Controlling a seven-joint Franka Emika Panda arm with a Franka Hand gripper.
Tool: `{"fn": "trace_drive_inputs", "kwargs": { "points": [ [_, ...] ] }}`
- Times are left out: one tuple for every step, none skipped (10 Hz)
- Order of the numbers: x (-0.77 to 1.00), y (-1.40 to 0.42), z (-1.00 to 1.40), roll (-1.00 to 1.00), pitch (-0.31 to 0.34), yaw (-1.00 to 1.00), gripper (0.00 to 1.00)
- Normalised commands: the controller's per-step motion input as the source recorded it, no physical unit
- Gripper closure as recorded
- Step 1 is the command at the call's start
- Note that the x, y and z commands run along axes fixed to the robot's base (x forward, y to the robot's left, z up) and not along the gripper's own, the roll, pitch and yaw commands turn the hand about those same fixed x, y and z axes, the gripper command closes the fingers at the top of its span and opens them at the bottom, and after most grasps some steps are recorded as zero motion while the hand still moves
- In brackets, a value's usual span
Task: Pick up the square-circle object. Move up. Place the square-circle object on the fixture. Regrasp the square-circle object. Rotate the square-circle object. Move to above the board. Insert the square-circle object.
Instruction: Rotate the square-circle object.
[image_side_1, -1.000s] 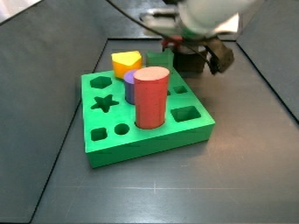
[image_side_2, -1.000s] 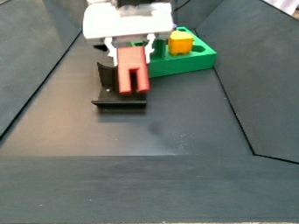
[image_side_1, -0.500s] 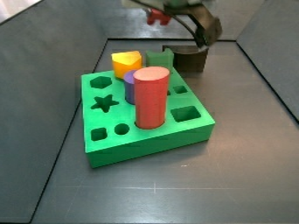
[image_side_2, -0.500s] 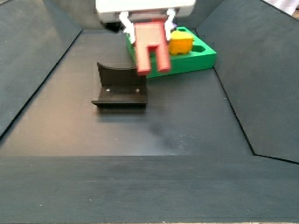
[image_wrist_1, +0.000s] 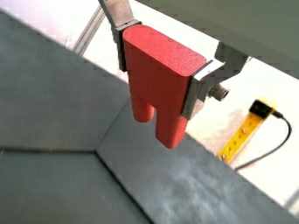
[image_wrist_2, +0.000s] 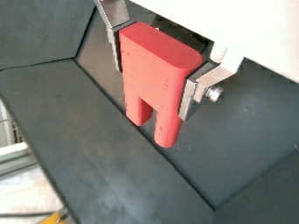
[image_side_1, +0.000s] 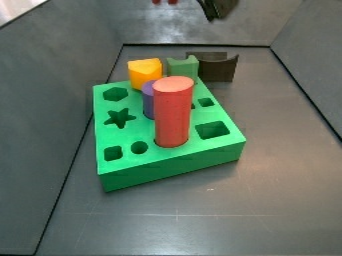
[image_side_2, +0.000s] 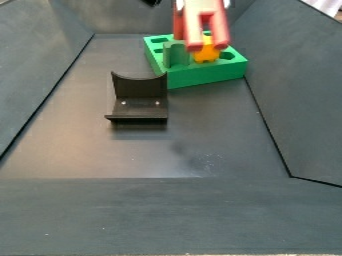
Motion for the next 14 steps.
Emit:
{"fn": "trace_drive_inputs", "kwargs": {
  "points": [
    [-0.56,0.03,0.49,-0.13,-0.036,-0.09,1.00],
    [-0.38,0.02,0.25,-0.13,-0.023,-0.08,1.00],
    [-0.29,0.01,0.12,-0.12,-0.016,-0.08,1.00],
    [0.00,0.00,0.00,-0.96,-0.094,-1.00,1.00],
    [0.06,0.02,0.01,-0.95,-0.075,-1.00,1.00],
    [-0.06,0.06,0.05,-0.95,-0.029,-1.00,1.00],
    [-0.09,0.05,0.06,-0.94,0.017,-1.00,1.00],
    [-0.06,0.04,0.04,-0.93,0.072,-1.00,1.00],
    [-0.01,0.02,0.00,-0.91,0.148,-1.00,1.00],
    [0.01,0.02,0.00,-0.91,0.183,-1.00,1.00],
    [-0.01,0.01,0.02,-0.90,0.253,-1.00,1.00],
    [-0.04,0.02,0.03,-0.91,0.310,-1.00,1.00],
    [-0.04,0.03,0.04,-0.92,0.359,-1.00,1.00],
    [-0.03,0.02,0.04,-0.94,0.425,-1.00,1.00]
  ]
}}
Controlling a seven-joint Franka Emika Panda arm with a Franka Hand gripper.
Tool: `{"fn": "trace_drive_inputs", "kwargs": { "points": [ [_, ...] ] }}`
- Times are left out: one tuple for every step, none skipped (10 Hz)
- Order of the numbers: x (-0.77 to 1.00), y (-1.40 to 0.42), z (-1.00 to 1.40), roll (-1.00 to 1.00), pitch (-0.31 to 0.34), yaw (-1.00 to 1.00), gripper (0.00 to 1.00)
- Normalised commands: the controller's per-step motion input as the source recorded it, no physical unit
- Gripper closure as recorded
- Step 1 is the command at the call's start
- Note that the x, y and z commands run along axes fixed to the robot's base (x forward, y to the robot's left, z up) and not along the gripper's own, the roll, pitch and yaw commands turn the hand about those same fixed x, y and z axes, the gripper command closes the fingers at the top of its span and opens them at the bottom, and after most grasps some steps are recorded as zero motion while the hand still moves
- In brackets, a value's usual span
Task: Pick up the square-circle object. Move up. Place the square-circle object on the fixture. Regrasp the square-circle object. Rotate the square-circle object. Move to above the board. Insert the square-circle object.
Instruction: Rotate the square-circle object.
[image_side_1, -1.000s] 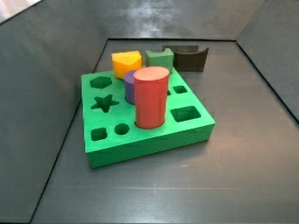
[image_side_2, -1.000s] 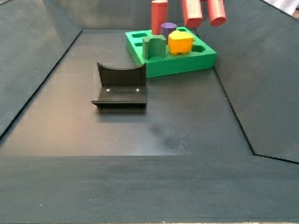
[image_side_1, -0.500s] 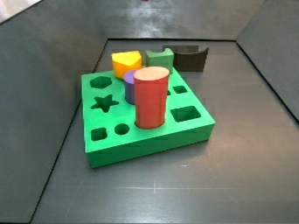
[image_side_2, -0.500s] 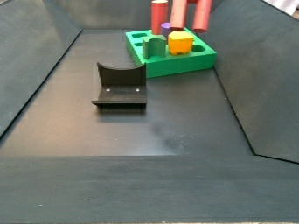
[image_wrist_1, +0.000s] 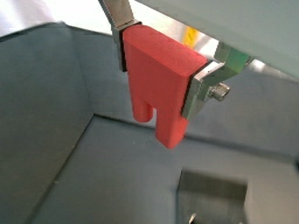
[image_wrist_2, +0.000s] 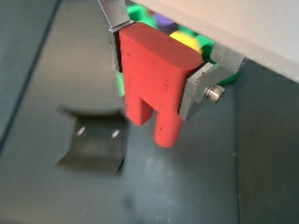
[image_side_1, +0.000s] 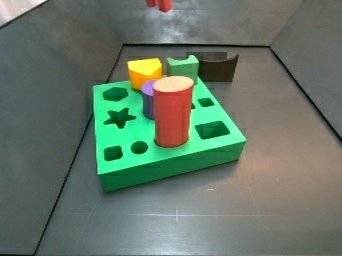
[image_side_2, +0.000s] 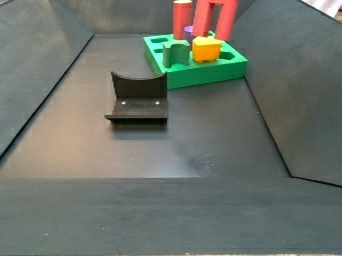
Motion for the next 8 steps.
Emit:
{"fn": "trace_drive_inputs", "kwargs": {
  "points": [
    [-0.01,0.02,0.03,-0.97,0.480,-1.00,1.00],
    [0.01,0.03,0.03,-0.95,0.513,-0.96,1.00],
    [0.04,0.02,0.04,-0.55,0.413,-0.51,1.00],
    [0.07,0.02,0.03,-0.40,0.346,-0.34,1.00],
    [0.07,0.00,-0.01,-0.20,0.217,-0.14,1.00],
    [-0.03,0.03,0.00,-0.02,0.021,-1.00,1.00],
    [-0.05,0.03,0.00,-0.02,0.013,-1.00,1.00],
    [-0.04,0.03,0.00,-0.02,0.013,-1.00,1.00]
  ]
}}
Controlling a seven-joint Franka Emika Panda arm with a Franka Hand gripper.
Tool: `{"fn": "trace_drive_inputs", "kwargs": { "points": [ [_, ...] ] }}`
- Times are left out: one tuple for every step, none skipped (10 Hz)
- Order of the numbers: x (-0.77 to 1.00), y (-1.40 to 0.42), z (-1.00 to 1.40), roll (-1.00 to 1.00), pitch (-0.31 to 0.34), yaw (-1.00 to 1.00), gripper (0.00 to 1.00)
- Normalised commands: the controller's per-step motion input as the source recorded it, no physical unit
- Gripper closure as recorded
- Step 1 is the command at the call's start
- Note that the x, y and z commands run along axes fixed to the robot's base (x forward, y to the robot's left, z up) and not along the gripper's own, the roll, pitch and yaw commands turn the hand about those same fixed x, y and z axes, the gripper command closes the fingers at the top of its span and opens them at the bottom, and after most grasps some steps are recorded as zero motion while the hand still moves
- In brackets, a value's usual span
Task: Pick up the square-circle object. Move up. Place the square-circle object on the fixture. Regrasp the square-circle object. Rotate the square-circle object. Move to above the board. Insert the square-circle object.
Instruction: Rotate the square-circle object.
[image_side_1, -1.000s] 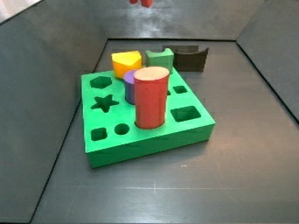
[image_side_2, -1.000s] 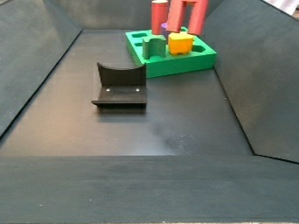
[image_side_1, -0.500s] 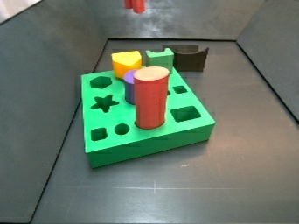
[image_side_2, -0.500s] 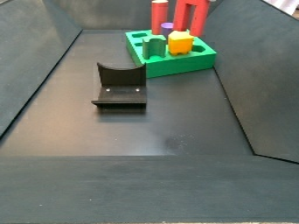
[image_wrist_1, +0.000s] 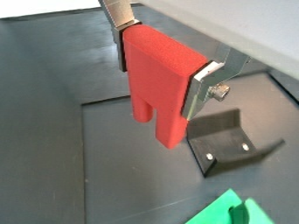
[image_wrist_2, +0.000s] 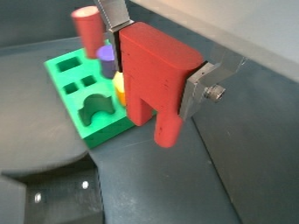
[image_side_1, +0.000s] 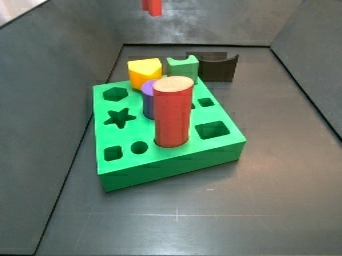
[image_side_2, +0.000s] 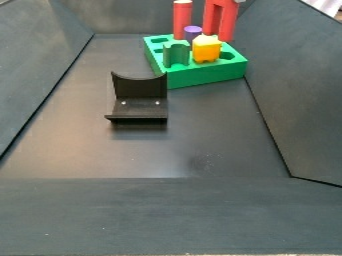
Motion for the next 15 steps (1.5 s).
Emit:
{"fn": "trace_drive_inputs", "kwargs": {
  "points": [
    [-0.04,0.02,0.01,-0.02,0.013,-1.00,1.00],
    [-0.03,0.02,0.01,-0.02,0.014,-1.00,1.00],
    [-0.03,0.02,0.01,-0.03,0.014,-1.00,1.00],
    [-0.03,0.02,0.01,-0.03,0.015,-1.00,1.00],
    [-0.02,0.02,0.01,-0.03,0.016,-1.00,1.00],
    [-0.02,0.02,0.01,-0.03,0.017,-1.00,1.00],
    [-0.02,0.02,0.01,-0.03,0.017,-1.00,1.00],
    [-0.02,0.02,0.01,-0.04,0.019,-1.00,1.00],
    [-0.02,0.02,0.01,-0.04,0.020,-1.00,1.00],
    [-0.02,0.02,0.02,-0.04,0.022,-1.00,1.00],
    [-0.02,0.02,0.02,-0.05,0.024,-1.00,1.00],
    [-0.02,0.02,0.02,-0.05,0.027,-1.00,1.00],
    [-0.02,0.02,0.02,-0.05,0.029,-1.00,1.00],
    [-0.02,0.02,0.02,-0.07,0.035,-1.00,1.00],
    [-0.02,0.02,0.02,-0.07,0.038,-1.00,1.00]
  ]
}}
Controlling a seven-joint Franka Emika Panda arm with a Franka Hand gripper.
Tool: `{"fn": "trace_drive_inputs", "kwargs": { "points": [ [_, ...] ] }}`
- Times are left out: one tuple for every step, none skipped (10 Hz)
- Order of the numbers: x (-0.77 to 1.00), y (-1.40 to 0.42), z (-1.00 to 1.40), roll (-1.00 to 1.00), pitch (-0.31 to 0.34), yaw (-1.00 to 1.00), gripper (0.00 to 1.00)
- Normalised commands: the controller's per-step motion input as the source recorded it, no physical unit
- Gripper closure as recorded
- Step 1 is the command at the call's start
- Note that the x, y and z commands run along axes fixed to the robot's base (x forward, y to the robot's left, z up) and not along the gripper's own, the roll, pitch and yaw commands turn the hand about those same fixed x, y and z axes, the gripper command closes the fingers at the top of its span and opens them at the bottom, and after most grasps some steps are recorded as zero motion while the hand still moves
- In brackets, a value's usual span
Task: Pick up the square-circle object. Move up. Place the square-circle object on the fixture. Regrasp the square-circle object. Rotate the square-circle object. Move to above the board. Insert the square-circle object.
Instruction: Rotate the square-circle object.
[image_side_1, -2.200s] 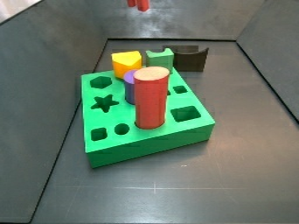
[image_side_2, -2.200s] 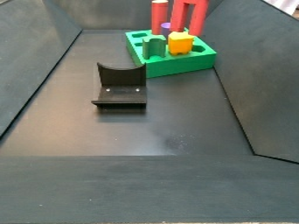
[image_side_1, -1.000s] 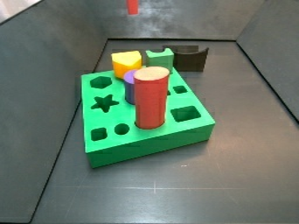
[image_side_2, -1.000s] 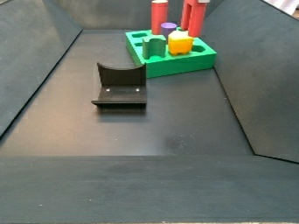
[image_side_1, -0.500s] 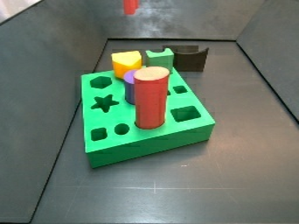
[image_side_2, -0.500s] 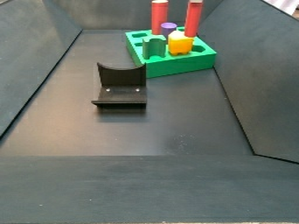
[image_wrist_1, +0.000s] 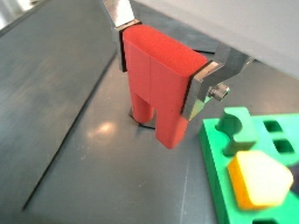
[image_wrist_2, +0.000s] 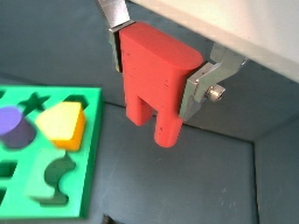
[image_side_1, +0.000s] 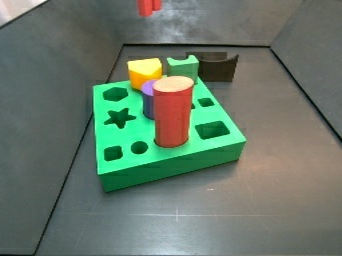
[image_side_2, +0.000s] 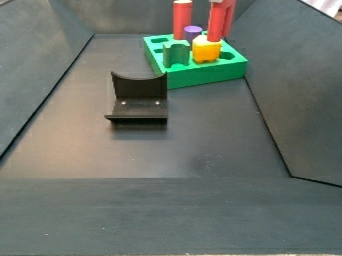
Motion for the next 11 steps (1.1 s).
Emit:
{"fn": "trace_drive_inputs", "kwargs": {
  "points": [
    [-0.02,0.02,0.02,-0.09,0.048,-1.00,1.00],
    [-0.02,0.02,0.02,-0.11,0.056,-1.00,1.00],
    [0.00,0.00,0.00,-0.04,0.019,-1.00,1.00],
    [0.00,0.00,0.00,-0.04,0.019,-1.00,1.00],
    [0.00,0.00,0.00,-0.04,0.021,-1.00,1.00],
    [0.00,0.01,0.00,-0.05,0.024,-1.00,1.00],
    [0.00,0.01,0.00,-0.05,0.027,-1.00,1.00],
    [0.00,0.01,0.00,-0.06,0.030,-1.00,1.00],
    [0.00,0.01,0.00,-0.07,0.035,-1.00,1.00],
    [0.00,0.01,0.00,-0.08,0.041,-1.00,1.00],
    [0.00,0.01,0.00,-0.10,0.048,-1.00,1.00]
  ]
}}
